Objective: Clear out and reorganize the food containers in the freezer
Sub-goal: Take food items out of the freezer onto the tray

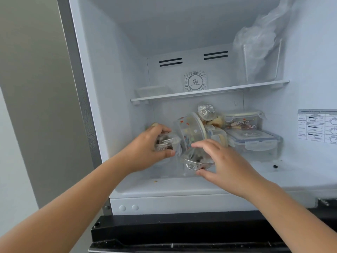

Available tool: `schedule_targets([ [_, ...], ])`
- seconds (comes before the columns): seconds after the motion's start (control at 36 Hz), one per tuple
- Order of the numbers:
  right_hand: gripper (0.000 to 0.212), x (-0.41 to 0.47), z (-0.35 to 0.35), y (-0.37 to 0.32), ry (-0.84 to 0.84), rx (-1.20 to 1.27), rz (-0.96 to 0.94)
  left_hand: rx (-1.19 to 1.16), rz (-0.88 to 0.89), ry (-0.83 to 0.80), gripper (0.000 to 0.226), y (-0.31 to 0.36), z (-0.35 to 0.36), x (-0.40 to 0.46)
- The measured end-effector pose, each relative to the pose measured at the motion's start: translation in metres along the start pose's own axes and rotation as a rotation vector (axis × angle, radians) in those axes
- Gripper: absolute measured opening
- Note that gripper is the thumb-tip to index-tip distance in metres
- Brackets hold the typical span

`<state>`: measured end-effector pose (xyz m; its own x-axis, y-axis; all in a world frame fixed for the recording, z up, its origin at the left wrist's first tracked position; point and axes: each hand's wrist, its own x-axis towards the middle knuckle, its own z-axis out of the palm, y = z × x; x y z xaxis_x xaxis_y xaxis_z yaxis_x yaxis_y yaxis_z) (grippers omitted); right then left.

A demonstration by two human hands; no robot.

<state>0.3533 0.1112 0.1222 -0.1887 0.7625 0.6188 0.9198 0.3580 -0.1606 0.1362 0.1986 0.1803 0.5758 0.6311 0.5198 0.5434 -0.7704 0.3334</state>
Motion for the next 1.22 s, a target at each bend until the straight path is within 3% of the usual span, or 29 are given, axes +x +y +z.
schedule_targets([
  [0.39, 0.061, -0.015, 0.011, -0.070, 0.015, 0.190, -0.091, -0.100, 0.020, 0.130, 0.059, -0.003, -0.038, -0.104],
  [0.58, 0.064, -0.025, 0.039, -0.125, -0.005, 0.206, -0.221, -0.204, -0.138, 0.164, 0.085, -0.027, -0.057, -0.175],
  [0.83, 0.066, -0.023, 0.095, -0.200, -0.141, 0.306, -0.393, -0.181, -0.351, 0.146, 0.070, -0.060, -0.086, -0.275],
  [1.22, 0.056, -0.043, 0.199, -0.302, -0.371, 0.494, -0.556, -0.060, -0.692, 0.216, 0.067, -0.107, -0.084, -0.423],
])
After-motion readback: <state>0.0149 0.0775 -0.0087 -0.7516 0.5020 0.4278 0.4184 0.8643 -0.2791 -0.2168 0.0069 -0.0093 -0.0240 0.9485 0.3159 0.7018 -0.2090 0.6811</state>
